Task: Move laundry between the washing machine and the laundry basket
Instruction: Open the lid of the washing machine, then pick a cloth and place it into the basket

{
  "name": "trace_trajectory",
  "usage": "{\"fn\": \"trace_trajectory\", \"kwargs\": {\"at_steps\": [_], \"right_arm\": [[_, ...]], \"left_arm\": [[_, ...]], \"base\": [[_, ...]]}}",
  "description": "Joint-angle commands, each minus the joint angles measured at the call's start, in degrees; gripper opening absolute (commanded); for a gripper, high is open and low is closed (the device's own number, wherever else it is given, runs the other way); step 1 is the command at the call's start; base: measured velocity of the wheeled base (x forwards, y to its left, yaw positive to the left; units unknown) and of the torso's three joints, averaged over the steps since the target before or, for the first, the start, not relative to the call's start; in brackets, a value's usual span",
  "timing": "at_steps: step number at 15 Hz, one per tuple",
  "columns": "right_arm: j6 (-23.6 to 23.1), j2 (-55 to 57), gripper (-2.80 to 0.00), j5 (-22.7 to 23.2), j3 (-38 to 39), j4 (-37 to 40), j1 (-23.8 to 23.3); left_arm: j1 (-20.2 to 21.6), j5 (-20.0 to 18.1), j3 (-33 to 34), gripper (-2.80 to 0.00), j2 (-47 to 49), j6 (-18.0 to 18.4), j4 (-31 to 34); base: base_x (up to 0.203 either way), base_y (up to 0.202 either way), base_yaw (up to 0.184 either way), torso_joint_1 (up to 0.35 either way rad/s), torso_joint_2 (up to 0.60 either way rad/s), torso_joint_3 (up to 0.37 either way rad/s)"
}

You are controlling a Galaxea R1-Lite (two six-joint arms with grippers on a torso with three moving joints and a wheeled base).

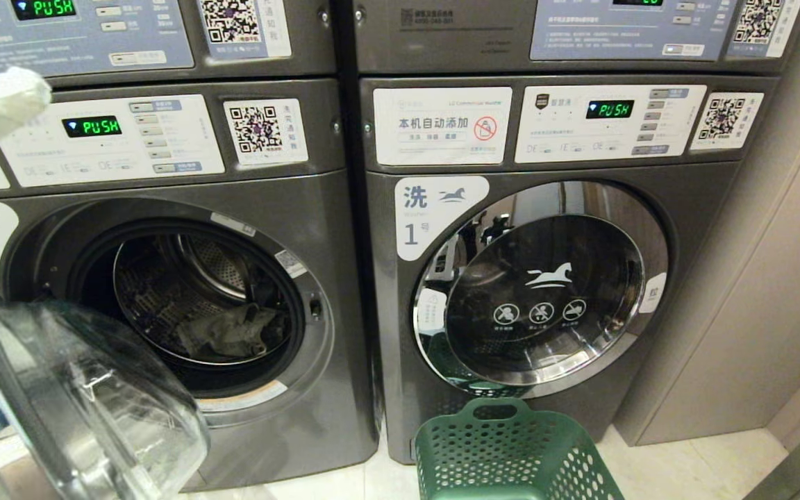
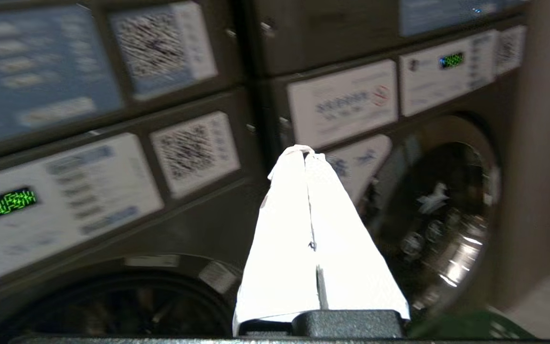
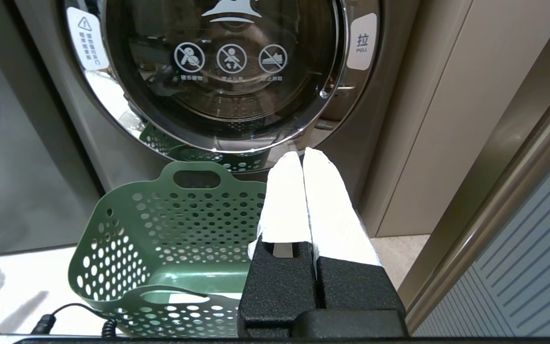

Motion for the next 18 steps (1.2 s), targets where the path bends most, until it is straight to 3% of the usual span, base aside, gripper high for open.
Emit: {"fn": "trace_trajectory", "kwargs": {"at_steps": [1,3,7,11,12,16,17,18], "right_arm": [[-0.04,0.09,-2.8,0.0,0.0,-0.01,0.01],[-0.04,0.09,-2.8,0.0,0.0,-0.01,0.01],[-0.13,0.09,-2.8,0.0,0.0,-0.01,0.01],[-0.04,0.09,-2.8,0.0,0.0,-0.01,0.01],[-0.04,0.09,-2.8,0.0,0.0,-0.01,0.01],[-0.04,0.09,-2.8,0.0,0.0,-0.01,0.01],[-0.04,0.09,-2.8,0.0,0.0,-0.01,0.01],[-0.04,0.09,-2.8,0.0,0.0,-0.01,0.01]], "left_arm": [[-11.11,9.27,-1.84,-2.8,0.58,0.7,4.76],[-12.0,14.61,-1.6,-2.8,1.07,1.33,8.9],[-12.85,14.73,-1.47,-2.8,2.3,1.11,11.16],[-10.61,15.1,-1.47,-2.8,2.37,-5.07,16.03],[-7.95,15.07,-1.47,-2.8,2.92,-6.21,17.22],[10.52,15.24,-0.15,-2.8,9.99,-11.81,24.18],[13.88,16.57,0.72,-2.8,11.64,-11.98,26.96],[15.44,21.36,1.53,-2.8,12.41,-11.17,31.24]], "base": [[0.0,0.0,0.0,0.0,0.0,0.0],[0.0,0.0,0.0,0.0,0.0,0.0],[0.0,0.0,0.0,0.0,0.0,0.0],[0.0,0.0,0.0,0.0,0.0,0.0],[0.0,0.0,0.0,0.0,0.0,0.0],[0.0,0.0,0.0,0.0,0.0,0.0],[0.0,0.0,0.0,0.0,0.0,0.0],[0.0,0.0,0.0,0.0,0.0,0.0]]}}
